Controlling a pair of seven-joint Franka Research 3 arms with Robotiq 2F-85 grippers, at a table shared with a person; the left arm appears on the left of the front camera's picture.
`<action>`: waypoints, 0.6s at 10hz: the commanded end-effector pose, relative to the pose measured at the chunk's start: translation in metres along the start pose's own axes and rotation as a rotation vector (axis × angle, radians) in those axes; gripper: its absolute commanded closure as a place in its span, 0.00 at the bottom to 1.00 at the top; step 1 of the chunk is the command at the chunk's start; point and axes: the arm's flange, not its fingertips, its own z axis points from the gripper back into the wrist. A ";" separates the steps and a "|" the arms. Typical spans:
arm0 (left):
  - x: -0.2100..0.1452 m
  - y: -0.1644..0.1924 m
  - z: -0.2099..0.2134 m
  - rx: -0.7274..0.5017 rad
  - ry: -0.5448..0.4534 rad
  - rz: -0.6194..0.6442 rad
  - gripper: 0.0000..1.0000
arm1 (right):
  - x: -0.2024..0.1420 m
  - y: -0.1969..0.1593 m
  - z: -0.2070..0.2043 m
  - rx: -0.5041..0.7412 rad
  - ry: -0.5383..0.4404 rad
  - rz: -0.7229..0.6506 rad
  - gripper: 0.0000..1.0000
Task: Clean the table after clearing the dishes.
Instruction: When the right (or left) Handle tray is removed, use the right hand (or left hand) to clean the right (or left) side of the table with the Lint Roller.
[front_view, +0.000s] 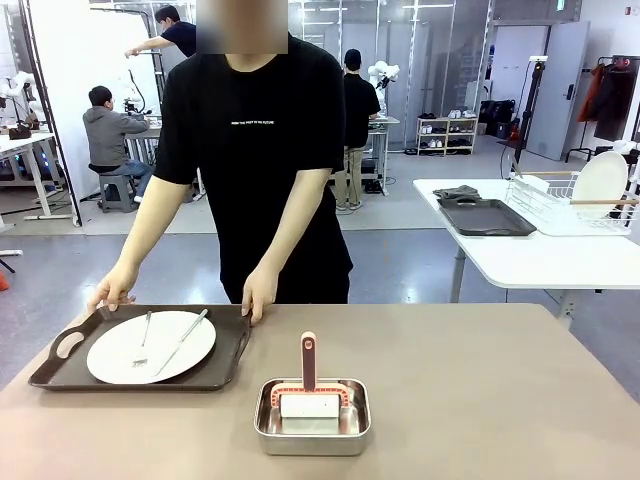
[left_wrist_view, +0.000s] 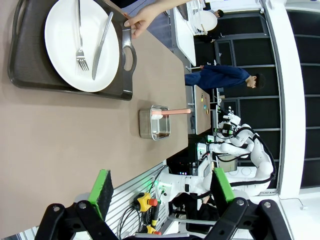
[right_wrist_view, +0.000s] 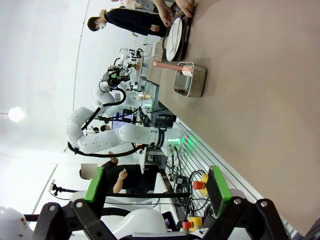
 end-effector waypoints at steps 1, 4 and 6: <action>0.000 -0.001 0.002 0.002 -0.006 -0.003 0.00 | 0.000 0.003 0.000 -0.002 0.000 0.001 0.00; 0.000 -0.001 0.002 0.002 -0.006 -0.003 0.00 | 0.000 0.003 0.000 -0.002 0.000 0.001 0.00; 0.000 -0.001 0.002 0.002 -0.006 -0.003 0.00 | 0.000 0.003 0.000 -0.002 0.000 0.001 0.00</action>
